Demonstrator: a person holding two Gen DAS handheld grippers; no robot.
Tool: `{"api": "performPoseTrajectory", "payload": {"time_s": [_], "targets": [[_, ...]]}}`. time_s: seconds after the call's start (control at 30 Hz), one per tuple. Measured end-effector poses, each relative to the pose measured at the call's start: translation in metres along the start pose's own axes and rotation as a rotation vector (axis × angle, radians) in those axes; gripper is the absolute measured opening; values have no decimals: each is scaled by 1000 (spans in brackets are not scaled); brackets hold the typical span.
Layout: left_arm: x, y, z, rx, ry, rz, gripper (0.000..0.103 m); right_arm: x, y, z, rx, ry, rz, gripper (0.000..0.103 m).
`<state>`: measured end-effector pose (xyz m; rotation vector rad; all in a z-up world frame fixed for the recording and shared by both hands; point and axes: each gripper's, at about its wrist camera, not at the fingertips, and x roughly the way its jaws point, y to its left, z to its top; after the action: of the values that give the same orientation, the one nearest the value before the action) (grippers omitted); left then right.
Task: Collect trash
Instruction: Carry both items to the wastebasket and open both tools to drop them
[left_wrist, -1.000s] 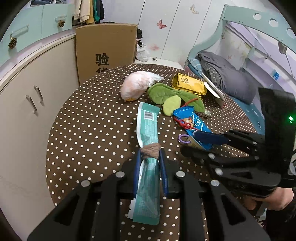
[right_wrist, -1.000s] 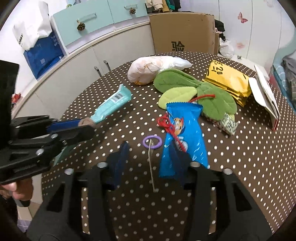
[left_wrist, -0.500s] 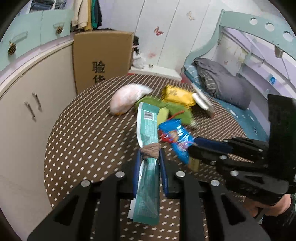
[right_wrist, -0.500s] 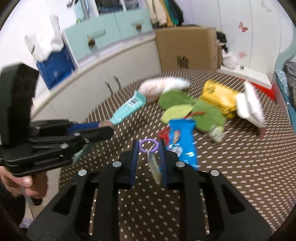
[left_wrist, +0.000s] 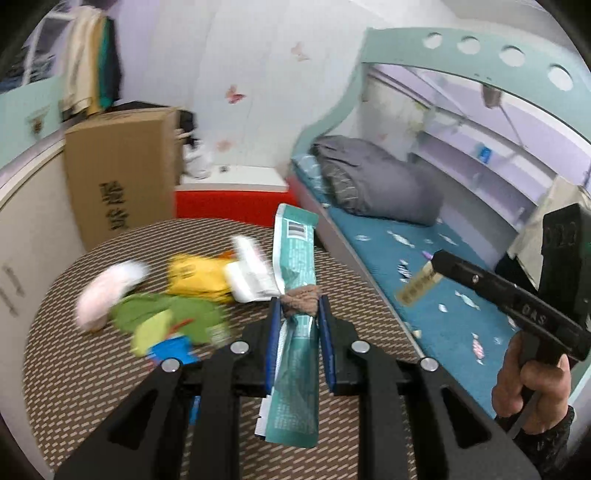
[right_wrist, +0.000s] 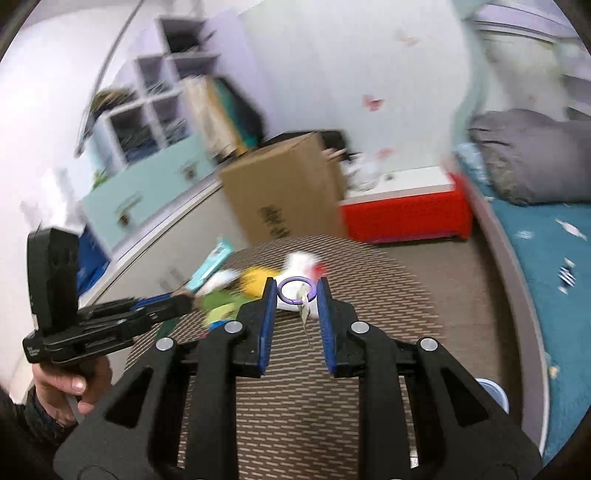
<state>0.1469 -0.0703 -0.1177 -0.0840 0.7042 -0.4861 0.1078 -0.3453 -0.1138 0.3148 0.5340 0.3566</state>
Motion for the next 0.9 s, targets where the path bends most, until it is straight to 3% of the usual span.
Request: {"api": "performPoseTrajectory", "payload": {"time_s": [0.13,0.27,0.43,0.63,0.67,0.7,0.73,0.9], "targets": [[27,-42,7,40,26,-50,19,-19,-70,-7,89,0,-112,22],[59,-81,7,69,66,-91,19,-11,-151,-36,219,65,-199,22],[98,-121,0,104,129,-122,19,12,-234,-78,384,153,-234,22],[150,-159,-7,140,208,-139,19,45,-299,-121,572,234,-246,24],[161,-166,-8,146,227,-142,19,51,-312,-130,622,253,-238,33],[168,-170,-10,149,241,-145,19,53,-322,-137,654,255,-240,49],[176,-175,-12,153,255,-144,19,52,-331,-144,685,247,-253,72],[221,-204,-24,173,337,-157,19,26,-342,-155,761,179,-258,73]]}}
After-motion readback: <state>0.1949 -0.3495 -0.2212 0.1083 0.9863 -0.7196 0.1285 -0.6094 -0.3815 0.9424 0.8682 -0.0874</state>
